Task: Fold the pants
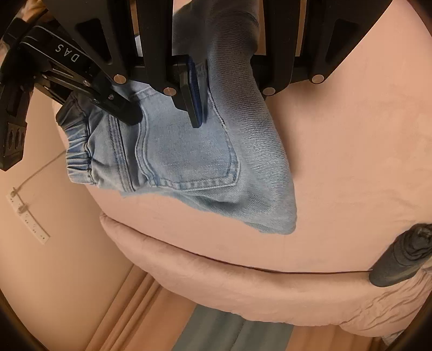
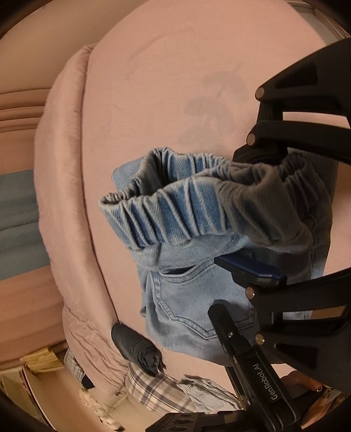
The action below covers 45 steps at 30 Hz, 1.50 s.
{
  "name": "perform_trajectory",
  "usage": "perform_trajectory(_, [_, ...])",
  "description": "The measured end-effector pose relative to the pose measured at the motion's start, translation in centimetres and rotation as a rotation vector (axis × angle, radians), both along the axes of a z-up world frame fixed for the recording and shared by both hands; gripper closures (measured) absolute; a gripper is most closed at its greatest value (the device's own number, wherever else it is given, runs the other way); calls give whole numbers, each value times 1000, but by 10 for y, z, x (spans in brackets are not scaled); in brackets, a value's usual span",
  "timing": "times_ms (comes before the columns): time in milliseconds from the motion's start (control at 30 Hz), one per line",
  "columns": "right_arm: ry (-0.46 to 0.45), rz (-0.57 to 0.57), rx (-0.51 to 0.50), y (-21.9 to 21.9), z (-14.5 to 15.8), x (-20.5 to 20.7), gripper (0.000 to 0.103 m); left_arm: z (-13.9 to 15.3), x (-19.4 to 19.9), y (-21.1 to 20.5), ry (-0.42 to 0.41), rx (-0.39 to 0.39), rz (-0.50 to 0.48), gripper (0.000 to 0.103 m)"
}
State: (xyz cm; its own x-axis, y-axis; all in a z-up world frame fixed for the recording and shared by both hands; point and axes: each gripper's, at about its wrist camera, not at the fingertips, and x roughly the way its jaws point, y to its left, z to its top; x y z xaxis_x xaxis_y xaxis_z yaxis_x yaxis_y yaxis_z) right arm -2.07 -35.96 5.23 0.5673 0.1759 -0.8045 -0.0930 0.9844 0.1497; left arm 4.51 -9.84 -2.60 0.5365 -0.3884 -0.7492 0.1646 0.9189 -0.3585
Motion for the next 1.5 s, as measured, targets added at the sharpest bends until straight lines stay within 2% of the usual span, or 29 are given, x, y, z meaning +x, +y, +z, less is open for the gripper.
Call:
perform_trajectory(100, [33,-8,5,-2,-15,12,45,-13,10,-4,10,26,-8,79])
perform_trajectory(267, [101,-7,-7,2,-45,25,45,-40,22,-7,75,58,3,79])
perform_trajectory(333, [124,-12,-13,1,-56,28,43,-46,21,-8,69,72,11,79])
perform_trajectory(467, [127,-10,-7,-1,-62,28,38,-53,20,-12,67,119,2,76])
perform_trajectory(667, [140,-37,13,-3,-65,29,33,-50,21,-14,83,115,0,72])
perform_trajectory(800, [134,-47,-48,1,-51,21,32,-28,1,-3,63,104,9,69])
perform_trajectory(867, [87,-49,-95,3,-36,11,30,-16,-9,2,41,104,19,54])
perform_trajectory(933, [19,-45,-108,4,-14,-4,24,1,-25,10,12,81,32,33])
perform_trajectory(1000, [-33,-40,-119,4,5,-17,17,17,-41,16,-22,58,39,24])
perform_trajectory(1133, [-118,-19,-149,8,38,-45,11,48,-70,22,-86,57,57,6])
perform_trajectory(1200, [-145,-10,-151,11,51,-58,6,59,-81,22,-115,66,64,4])
perform_trajectory(1300, [-176,7,-138,15,63,-74,5,68,-96,24,-139,73,71,4])
perform_trajectory(1500, [-187,24,-148,25,68,-89,4,68,-110,29,-124,62,77,3])
